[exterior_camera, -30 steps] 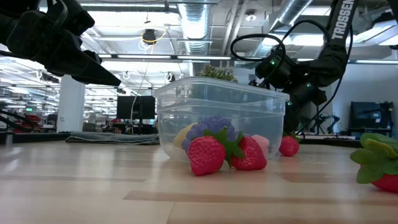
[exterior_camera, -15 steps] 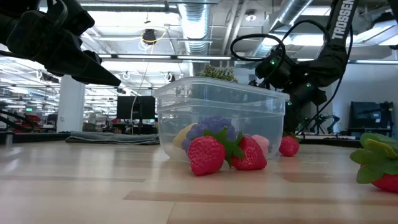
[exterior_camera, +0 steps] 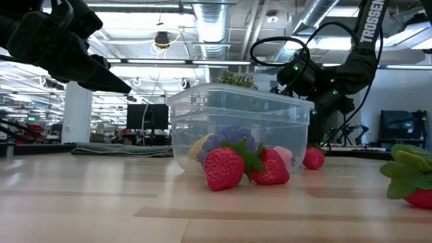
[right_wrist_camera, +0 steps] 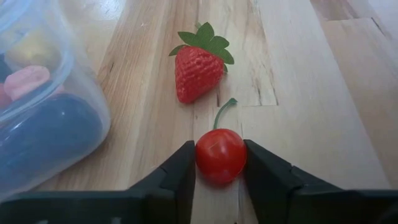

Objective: Pick and placing Produce into tupperware
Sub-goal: Put the cherry into the transparent

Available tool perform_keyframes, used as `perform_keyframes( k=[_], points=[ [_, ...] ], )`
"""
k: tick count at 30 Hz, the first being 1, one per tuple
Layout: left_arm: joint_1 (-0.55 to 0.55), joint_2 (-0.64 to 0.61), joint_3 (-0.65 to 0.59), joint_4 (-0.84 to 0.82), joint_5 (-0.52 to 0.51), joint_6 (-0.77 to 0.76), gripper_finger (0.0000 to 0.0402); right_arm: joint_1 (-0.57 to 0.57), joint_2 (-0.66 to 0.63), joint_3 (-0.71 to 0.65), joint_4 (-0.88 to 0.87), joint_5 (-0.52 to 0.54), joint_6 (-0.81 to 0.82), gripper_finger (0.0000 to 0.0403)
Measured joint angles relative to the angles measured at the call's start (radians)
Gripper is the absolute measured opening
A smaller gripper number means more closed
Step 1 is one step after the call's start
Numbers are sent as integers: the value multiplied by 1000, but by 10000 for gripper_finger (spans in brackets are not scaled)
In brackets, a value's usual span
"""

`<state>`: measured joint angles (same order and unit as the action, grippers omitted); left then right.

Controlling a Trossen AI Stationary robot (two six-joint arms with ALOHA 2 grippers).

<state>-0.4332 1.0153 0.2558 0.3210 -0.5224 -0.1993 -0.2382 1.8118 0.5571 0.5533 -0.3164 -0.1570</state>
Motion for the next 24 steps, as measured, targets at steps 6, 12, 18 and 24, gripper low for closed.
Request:
perform_keyframes(
  k=[6,12,18,24],
  points=[
    [0,0,0,0,0,0,224,0,0,0,-2,0,0,149],
    [0,0,0,0,0,0,224,-1,0,1,-6,-9,0,139],
    [0,0,0,0,0,-2,224,-1,0,2,-11,-19,10,152],
    [0,0,0,0,0,-7,224,-1,0,2,-19,-21,10,142]
  ],
)
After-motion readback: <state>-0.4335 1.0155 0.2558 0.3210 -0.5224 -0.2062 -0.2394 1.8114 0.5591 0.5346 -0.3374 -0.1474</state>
